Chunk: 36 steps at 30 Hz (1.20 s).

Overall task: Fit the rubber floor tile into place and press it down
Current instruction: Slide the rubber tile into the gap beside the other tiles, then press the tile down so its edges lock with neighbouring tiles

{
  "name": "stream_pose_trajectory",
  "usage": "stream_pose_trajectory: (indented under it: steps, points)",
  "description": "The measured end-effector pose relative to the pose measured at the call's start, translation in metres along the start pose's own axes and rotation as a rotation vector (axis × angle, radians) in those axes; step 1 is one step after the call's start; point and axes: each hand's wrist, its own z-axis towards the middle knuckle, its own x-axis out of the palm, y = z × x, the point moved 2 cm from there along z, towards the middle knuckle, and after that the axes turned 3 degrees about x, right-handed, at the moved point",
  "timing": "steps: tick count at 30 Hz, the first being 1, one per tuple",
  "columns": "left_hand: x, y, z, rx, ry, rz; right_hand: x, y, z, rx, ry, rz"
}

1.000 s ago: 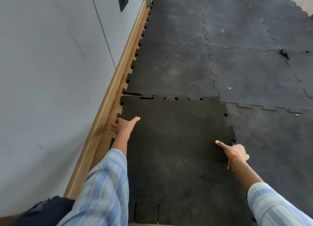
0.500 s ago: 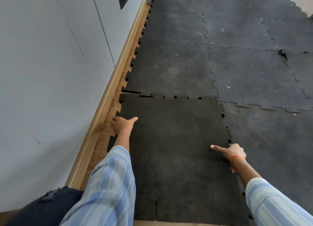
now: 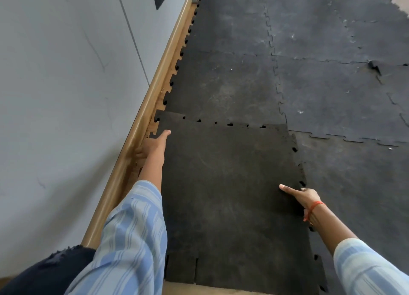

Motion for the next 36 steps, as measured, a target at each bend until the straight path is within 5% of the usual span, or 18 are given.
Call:
stream_pose_trajectory:
  steps: [15, 21, 32, 36]
  points:
    - [0.057, 0.021, -0.038, 0.241, 0.156, 0.693, 0.016, 0.004, -0.043, -0.151, -0.242, -0.273]
    - [0.072, 0.009, -0.055, 0.255, 0.321, 0.758, 0.030, -0.003, -0.051, -0.233, -0.269, -0.339]
    - [0.085, 0.031, -0.058, 0.443, 0.331, 0.912, 0.038, 0.009, -0.057, -0.352, -0.468, -0.222]
    - [0.082, 0.036, -0.053, 0.519, 0.302, 0.927, 0.041, -0.001, -0.049, -0.371, -0.338, -0.384]
